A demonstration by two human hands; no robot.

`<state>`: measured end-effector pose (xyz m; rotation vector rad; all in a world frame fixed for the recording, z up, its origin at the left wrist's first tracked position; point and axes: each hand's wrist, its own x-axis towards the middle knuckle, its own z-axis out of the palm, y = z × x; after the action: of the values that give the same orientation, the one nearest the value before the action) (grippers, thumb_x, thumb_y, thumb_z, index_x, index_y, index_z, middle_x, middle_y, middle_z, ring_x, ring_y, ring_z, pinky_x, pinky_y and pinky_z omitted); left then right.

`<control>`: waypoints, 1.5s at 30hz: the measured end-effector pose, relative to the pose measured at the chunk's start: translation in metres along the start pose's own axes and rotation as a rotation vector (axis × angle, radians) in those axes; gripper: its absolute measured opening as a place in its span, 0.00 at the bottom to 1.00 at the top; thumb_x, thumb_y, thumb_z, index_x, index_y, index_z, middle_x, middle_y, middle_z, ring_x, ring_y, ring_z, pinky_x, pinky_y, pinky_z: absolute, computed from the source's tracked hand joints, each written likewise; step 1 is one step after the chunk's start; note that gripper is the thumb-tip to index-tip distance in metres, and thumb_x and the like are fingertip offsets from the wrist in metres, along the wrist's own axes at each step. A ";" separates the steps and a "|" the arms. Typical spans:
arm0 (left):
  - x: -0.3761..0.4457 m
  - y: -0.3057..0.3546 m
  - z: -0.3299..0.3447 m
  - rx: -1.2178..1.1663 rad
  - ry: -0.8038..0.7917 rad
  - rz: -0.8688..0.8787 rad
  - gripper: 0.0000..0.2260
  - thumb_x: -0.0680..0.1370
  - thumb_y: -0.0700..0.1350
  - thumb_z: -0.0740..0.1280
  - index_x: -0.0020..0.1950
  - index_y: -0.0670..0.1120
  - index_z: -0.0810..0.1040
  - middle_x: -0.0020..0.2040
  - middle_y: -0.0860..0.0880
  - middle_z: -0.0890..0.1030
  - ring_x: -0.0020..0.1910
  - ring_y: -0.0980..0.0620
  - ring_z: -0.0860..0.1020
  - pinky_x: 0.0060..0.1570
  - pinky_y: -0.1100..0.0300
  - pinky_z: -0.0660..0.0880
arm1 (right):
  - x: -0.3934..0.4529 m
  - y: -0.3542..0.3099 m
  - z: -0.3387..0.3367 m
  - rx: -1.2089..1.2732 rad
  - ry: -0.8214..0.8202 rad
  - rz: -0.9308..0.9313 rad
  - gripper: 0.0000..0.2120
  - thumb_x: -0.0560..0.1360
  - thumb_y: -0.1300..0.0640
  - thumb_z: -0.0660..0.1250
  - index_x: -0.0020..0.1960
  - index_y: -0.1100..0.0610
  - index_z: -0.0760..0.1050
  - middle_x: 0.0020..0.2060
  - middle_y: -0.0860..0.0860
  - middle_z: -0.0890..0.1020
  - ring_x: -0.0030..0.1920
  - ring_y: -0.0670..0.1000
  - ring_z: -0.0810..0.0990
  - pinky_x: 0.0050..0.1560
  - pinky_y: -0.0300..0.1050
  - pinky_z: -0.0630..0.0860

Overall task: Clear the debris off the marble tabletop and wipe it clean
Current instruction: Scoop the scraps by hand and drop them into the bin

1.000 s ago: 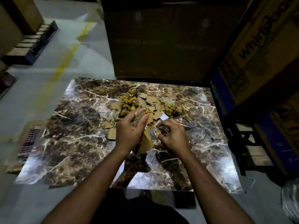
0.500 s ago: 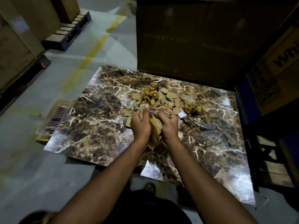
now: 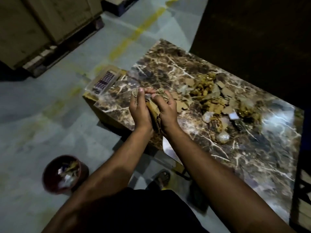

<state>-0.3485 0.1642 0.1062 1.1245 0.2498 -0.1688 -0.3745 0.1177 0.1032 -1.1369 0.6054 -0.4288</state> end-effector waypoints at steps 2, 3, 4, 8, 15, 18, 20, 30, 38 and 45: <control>0.015 0.016 -0.032 -0.057 0.057 0.033 0.08 0.84 0.42 0.63 0.57 0.43 0.81 0.48 0.49 0.85 0.49 0.51 0.84 0.48 0.58 0.79 | -0.011 0.013 0.033 -0.018 -0.070 0.007 0.17 0.73 0.57 0.70 0.56 0.67 0.79 0.50 0.61 0.85 0.53 0.59 0.84 0.59 0.57 0.80; 0.022 0.023 -0.048 -0.092 0.077 0.050 0.08 0.84 0.40 0.63 0.59 0.43 0.81 0.51 0.48 0.85 0.50 0.52 0.84 0.48 0.59 0.79 | -0.016 0.020 0.048 -0.021 -0.112 0.000 0.11 0.74 0.59 0.68 0.53 0.65 0.79 0.46 0.59 0.85 0.49 0.56 0.84 0.55 0.53 0.81; 0.030 0.033 -0.069 -0.111 0.110 0.079 0.09 0.83 0.39 0.63 0.62 0.43 0.80 0.53 0.50 0.84 0.51 0.54 0.84 0.48 0.61 0.79 | -0.024 0.028 0.068 -0.031 -0.155 -0.001 0.08 0.74 0.61 0.68 0.51 0.63 0.79 0.45 0.57 0.85 0.48 0.55 0.84 0.52 0.50 0.81; 0.055 0.072 -0.167 -0.091 0.260 0.209 0.11 0.80 0.37 0.63 0.59 0.48 0.79 0.53 0.54 0.83 0.52 0.54 0.82 0.53 0.56 0.78 | -0.058 0.073 0.160 -0.058 -0.278 0.056 0.09 0.71 0.57 0.71 0.51 0.51 0.83 0.61 0.64 0.81 0.61 0.61 0.82 0.63 0.56 0.78; 0.076 0.128 -0.394 -0.132 0.566 0.183 0.07 0.80 0.39 0.62 0.48 0.40 0.79 0.48 0.40 0.81 0.47 0.48 0.81 0.47 0.59 0.77 | -0.161 0.196 0.320 -0.196 -0.560 0.231 0.06 0.80 0.70 0.63 0.56 0.68 0.76 0.41 0.53 0.83 0.41 0.45 0.84 0.45 0.37 0.79; 0.077 0.132 -0.475 -0.010 0.729 0.151 0.11 0.83 0.38 0.60 0.51 0.34 0.80 0.42 0.48 0.83 0.40 0.60 0.82 0.42 0.67 0.76 | -0.199 0.253 0.363 -0.241 -0.588 0.278 0.12 0.81 0.64 0.65 0.58 0.74 0.76 0.48 0.58 0.82 0.46 0.42 0.84 0.49 0.35 0.78; 0.082 0.121 -0.520 0.050 0.811 0.162 0.11 0.81 0.39 0.61 0.46 0.39 0.83 0.39 0.54 0.84 0.39 0.63 0.81 0.43 0.65 0.75 | -0.218 0.289 0.382 -0.261 -0.609 0.283 0.21 0.78 0.55 0.66 0.56 0.74 0.79 0.54 0.65 0.81 0.54 0.43 0.82 0.56 0.36 0.76; 0.173 -0.017 -0.637 -0.128 1.017 0.034 0.12 0.81 0.40 0.58 0.44 0.41 0.80 0.42 0.51 0.83 0.40 0.60 0.81 0.46 0.65 0.75 | -0.173 0.503 0.378 -0.486 -0.611 0.352 0.22 0.72 0.50 0.71 0.57 0.67 0.81 0.58 0.67 0.82 0.61 0.66 0.80 0.67 0.67 0.74; 0.260 -0.193 -0.735 0.102 0.977 -0.086 0.13 0.73 0.40 0.61 0.50 0.48 0.84 0.53 0.46 0.85 0.55 0.47 0.83 0.62 0.46 0.77 | -0.099 0.708 0.341 -0.659 -0.676 0.261 0.21 0.77 0.44 0.66 0.57 0.60 0.83 0.55 0.61 0.83 0.58 0.60 0.82 0.62 0.65 0.77; 0.281 -0.293 -0.813 0.893 0.903 0.121 0.16 0.81 0.44 0.59 0.64 0.41 0.79 0.64 0.42 0.79 0.64 0.47 0.75 0.69 0.57 0.67 | -0.038 0.820 0.313 -1.056 -1.149 0.004 0.26 0.83 0.42 0.53 0.75 0.54 0.66 0.71 0.55 0.73 0.71 0.56 0.69 0.72 0.56 0.66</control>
<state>-0.2456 0.7746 -0.5591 2.0576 0.9681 0.3984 -0.1897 0.6640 -0.5597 -2.0948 -0.2695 0.6587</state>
